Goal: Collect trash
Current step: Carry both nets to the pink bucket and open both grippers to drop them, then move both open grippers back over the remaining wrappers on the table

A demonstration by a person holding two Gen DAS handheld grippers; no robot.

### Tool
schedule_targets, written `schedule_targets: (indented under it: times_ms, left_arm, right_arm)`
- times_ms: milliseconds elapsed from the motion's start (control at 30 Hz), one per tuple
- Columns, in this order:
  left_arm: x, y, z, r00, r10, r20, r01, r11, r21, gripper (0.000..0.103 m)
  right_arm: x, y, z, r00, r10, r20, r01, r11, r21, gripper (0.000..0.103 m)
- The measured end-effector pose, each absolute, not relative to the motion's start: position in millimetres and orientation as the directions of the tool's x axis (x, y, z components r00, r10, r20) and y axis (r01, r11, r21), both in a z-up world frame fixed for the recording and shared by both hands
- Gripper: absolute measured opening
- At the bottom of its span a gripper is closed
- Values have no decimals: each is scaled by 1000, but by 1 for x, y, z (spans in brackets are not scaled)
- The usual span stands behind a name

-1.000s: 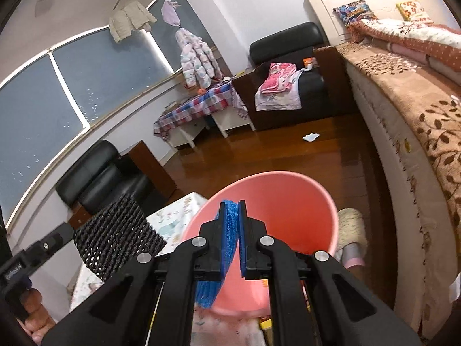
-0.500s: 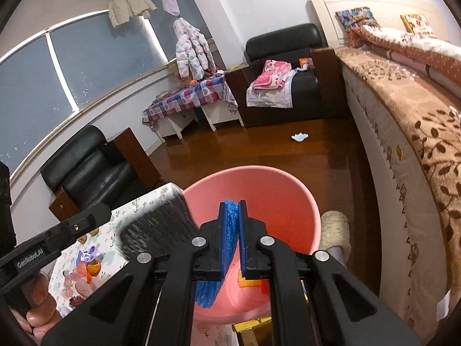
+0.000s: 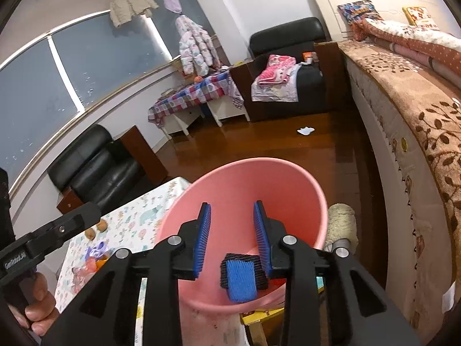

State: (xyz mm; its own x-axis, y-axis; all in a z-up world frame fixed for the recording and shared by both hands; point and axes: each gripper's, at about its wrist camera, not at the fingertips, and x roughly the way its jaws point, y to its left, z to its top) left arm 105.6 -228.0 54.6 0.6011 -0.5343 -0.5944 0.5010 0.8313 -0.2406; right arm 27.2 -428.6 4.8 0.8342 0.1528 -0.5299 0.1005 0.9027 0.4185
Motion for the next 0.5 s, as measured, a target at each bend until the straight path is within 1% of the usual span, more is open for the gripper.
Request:
schedule_targets:
  times_ms: [300, 500]
  left_arm:
    - [82, -168, 70, 666, -481, -570, 425, 873, -241, 52]
    - [66, -118, 77, 712, -420, -563, 354, 907, -228, 53]
  right_arm:
    - [1, -384, 20, 831, 266, -489, -44, 907, 419, 31]
    - [-11, -346, 24, 800, 354, -484, -149, 900, 410, 31]
